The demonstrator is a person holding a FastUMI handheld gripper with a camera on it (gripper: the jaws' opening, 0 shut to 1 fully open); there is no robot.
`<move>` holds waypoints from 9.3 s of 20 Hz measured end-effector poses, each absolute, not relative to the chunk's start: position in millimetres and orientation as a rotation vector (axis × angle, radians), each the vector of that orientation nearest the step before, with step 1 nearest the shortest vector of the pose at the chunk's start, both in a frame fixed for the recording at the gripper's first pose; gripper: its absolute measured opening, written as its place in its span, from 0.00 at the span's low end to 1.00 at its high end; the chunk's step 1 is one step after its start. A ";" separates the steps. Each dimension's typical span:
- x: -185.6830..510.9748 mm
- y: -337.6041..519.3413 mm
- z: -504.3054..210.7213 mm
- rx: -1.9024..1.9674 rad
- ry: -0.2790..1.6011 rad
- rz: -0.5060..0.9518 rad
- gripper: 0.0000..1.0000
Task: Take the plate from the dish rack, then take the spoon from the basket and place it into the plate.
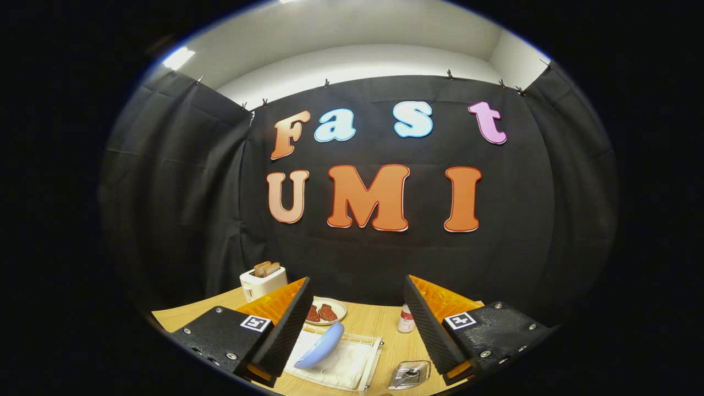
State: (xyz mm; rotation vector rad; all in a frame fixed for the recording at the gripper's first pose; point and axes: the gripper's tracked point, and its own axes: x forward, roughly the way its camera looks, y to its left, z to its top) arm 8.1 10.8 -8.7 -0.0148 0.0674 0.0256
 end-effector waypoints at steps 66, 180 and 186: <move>-62.8 86.2 -230.6 0.058 0.982 0.071 0.29; -126.5 152.3 -269.3 0.092 0.321 0.519 0.07; -137.8 136.0 -292.2 0.241 0.401 0.531 0.09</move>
